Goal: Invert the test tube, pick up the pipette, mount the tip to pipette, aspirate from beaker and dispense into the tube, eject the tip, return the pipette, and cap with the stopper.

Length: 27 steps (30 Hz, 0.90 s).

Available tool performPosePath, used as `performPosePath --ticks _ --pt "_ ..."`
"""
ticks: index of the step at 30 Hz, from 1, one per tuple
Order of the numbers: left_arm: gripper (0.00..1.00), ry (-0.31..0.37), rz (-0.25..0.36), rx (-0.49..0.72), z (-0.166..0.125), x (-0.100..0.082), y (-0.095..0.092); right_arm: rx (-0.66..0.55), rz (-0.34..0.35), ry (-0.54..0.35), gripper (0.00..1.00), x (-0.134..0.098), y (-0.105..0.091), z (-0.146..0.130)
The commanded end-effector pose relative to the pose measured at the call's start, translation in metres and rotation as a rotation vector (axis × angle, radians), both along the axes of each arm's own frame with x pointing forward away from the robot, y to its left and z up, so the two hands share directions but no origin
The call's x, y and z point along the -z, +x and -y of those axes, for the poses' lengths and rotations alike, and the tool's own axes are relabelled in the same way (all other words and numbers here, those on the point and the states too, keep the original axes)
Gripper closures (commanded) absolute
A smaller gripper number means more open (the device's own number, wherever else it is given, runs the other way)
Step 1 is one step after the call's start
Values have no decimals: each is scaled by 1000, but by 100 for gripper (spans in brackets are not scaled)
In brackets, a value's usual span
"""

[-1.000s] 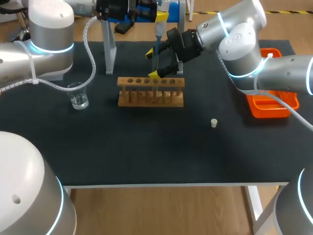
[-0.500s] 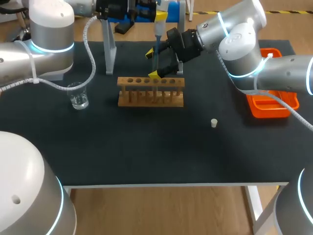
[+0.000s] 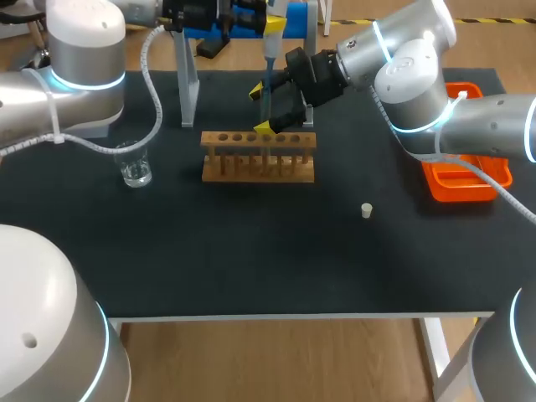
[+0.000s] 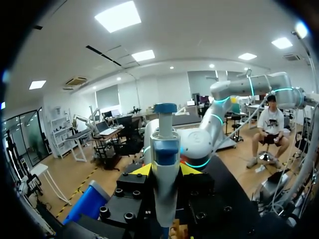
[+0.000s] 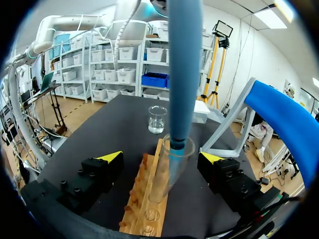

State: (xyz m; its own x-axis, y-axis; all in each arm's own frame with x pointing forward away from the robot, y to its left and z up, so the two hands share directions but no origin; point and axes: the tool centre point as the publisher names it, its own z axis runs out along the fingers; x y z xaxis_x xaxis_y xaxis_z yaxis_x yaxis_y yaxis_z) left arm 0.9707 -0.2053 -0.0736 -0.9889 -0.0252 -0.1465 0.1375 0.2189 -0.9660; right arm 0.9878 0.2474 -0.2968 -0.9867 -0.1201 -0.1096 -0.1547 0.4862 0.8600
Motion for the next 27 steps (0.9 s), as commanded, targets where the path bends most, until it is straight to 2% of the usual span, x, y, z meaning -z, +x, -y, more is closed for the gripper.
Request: performPosePath --ticks 1,27 --pt "100 0 6 -7 0 -3 -7 -1 0 -1 0 -1 0 1" --pt "100 1 29 -12 1 -7 -22 -1 0 -1 0 -1 0 1"
